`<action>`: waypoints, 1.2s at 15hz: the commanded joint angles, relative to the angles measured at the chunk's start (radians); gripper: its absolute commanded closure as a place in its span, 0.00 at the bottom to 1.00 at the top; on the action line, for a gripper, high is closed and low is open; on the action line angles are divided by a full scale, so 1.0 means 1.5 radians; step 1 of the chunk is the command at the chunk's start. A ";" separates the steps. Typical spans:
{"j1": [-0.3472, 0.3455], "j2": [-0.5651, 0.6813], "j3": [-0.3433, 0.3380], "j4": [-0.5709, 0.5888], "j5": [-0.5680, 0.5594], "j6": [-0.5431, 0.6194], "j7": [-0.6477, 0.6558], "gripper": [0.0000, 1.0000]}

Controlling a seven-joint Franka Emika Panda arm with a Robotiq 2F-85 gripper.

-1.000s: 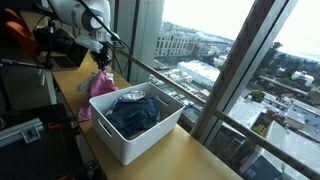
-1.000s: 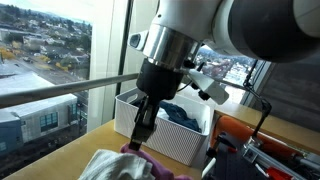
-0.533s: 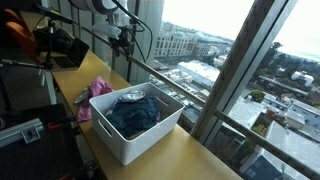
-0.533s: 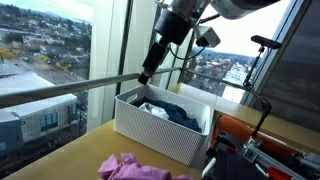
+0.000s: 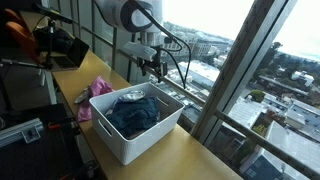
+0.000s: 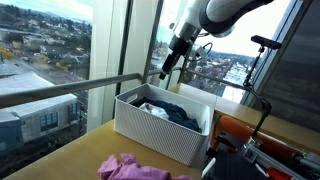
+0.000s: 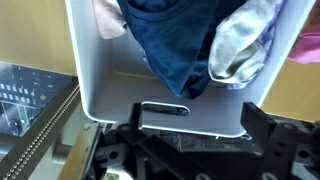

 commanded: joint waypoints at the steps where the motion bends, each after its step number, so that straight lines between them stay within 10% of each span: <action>1: -0.007 0.110 -0.004 0.056 -0.001 0.010 -0.008 0.00; 10: 0.002 0.318 -0.023 0.141 -0.025 -0.028 0.021 0.00; 11: 0.005 0.327 -0.025 0.142 -0.029 -0.030 0.025 0.25; 18: 0.007 0.253 -0.018 0.098 -0.036 -0.067 0.033 0.69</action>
